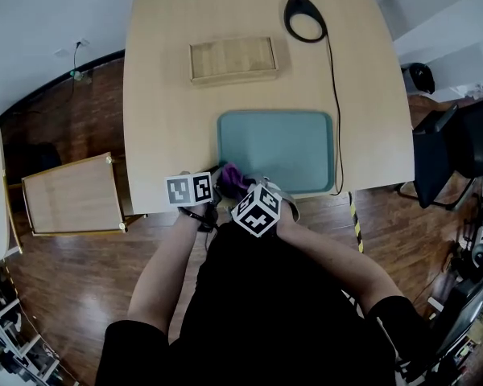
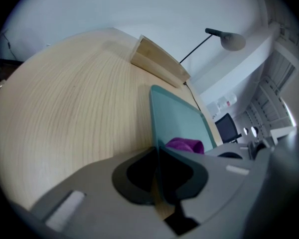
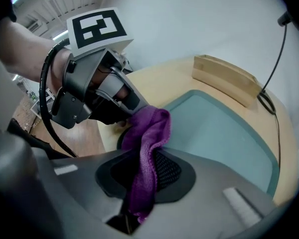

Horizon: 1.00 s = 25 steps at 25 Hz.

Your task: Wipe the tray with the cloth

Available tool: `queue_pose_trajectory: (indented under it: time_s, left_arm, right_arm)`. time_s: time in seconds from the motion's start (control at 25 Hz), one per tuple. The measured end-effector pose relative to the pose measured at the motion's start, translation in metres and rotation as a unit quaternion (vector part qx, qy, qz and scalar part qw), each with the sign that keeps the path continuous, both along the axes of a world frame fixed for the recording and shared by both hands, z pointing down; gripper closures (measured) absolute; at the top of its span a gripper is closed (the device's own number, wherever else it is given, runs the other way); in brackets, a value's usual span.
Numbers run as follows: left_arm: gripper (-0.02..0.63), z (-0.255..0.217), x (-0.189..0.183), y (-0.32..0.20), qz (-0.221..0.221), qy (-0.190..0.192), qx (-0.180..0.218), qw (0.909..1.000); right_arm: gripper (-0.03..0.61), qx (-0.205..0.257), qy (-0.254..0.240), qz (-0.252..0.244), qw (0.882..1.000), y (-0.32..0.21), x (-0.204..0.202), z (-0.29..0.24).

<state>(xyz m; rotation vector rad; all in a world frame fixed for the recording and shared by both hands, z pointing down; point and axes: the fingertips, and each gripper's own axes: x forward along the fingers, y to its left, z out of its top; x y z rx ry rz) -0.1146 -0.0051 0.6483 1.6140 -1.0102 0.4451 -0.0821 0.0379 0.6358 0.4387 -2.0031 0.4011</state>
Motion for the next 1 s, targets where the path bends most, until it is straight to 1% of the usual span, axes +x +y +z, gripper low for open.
queue_pose_trajectory:
  time_s: [0.12,0.28,0.36,0.44,0.56,0.76,1.0]
  left_arm:
    - [0.566,0.0,0.0,0.0,-0.011,0.009,-0.003,0.9999]
    - [0.566,0.001,-0.001,-0.001,-0.013,0.009,-0.002,0.9999]
    - [0.566,0.003,0.0,-0.001,-0.01,0.008,-0.002,0.9999]
    - [0.565,0.004,0.0,-0.001,-0.007,0.005,-0.002,1.0]
    - [0.566,0.006,-0.002,-0.001,-0.007,-0.006,0.0,1.0]
    - [0.568,0.006,-0.003,-0.002,-0.008,-0.024,0.001,0.9997]
    - [0.571,0.006,-0.005,-0.002,-0.014,-0.048,0.002,0.9988]
  right_arm:
    - [0.517,0.008,0.007,-0.024,1.0,0.002,-0.008,0.001]
    - [0.518,0.012,0.006,-0.051,0.999,0.003,-0.01,0.002]
    - [0.518,0.01,0.002,-0.048,0.999,0.002,-0.006,0.002]
    - [0.518,0.009,0.0,-0.03,1.0,-0.001,0.006,0.002]
    - [0.518,0.005,0.002,0.01,1.0,-0.011,0.04,0.004]
    - [0.518,0.012,0.013,0.089,0.996,-0.035,0.118,0.006]
    - [0.518,0.037,0.052,0.146,0.987,-0.059,0.208,0.006]
